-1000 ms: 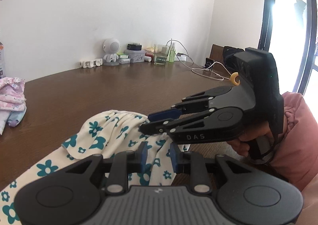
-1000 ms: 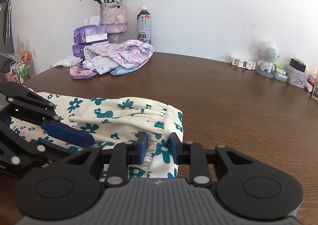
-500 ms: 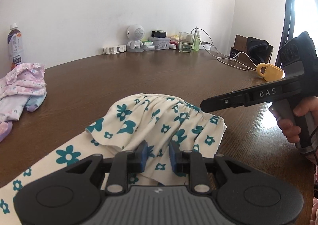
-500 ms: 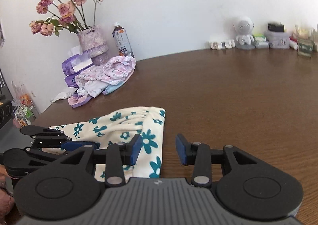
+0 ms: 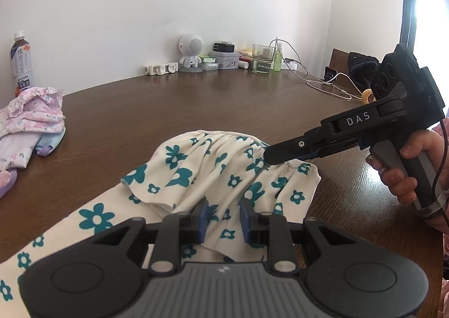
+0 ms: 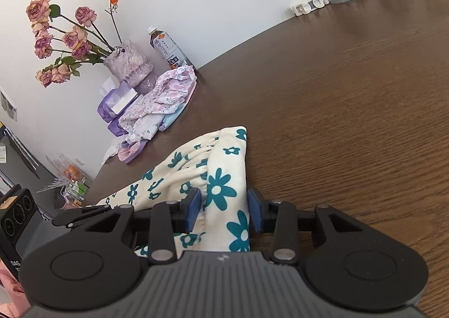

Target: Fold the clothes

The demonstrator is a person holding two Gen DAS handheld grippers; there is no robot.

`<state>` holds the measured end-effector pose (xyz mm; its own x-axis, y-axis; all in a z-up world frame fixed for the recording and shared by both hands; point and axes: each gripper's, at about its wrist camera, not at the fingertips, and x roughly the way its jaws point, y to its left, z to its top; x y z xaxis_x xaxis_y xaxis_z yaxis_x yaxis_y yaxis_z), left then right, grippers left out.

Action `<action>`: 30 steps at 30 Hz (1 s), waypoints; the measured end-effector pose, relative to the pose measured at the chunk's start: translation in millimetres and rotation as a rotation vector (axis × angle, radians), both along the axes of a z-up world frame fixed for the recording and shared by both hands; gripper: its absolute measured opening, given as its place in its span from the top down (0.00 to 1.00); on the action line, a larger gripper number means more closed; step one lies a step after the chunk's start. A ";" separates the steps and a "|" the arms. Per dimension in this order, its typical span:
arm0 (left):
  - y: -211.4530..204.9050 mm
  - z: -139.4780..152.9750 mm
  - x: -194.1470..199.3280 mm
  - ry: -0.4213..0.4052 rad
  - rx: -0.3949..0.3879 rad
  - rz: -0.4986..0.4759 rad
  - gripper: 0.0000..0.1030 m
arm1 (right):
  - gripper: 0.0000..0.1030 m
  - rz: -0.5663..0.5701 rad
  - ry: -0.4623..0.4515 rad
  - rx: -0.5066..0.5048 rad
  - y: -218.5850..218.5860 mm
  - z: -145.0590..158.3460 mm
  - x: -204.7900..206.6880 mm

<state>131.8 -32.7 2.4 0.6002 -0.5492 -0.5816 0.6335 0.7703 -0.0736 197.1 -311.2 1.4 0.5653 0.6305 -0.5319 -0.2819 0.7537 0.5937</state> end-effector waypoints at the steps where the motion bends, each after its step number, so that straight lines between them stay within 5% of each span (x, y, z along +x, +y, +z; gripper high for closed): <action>1: 0.2 -0.1 0.2 0.000 0.000 0.000 0.78 | 0.64 0.002 0.003 0.002 0.4 -0.1 -0.2; 4: 0.6 -0.4 0.5 0.001 -0.002 0.000 0.78 | 0.64 0.004 0.015 0.033 2.7 -2.6 0.8; 10: 6.9 4.1 -3.0 0.003 -0.067 -0.029 0.72 | 0.83 -0.027 0.028 0.081 -0.5 -4.5 -2.4; 16: 16.3 21.1 -19.6 -0.051 -0.154 -0.069 0.65 | 0.85 -0.045 -0.047 -0.050 1.4 19.9 -13.7; 23: 2.3 20.6 -27.0 -0.064 -0.112 -0.106 0.66 | 0.85 -0.066 -0.227 -0.425 -7.0 71.3 -32.0; 30: -9.7 15.4 -29.2 -0.066 -0.074 -0.125 0.66 | 0.85 0.047 -0.435 -0.871 44.0 103.8 -55.5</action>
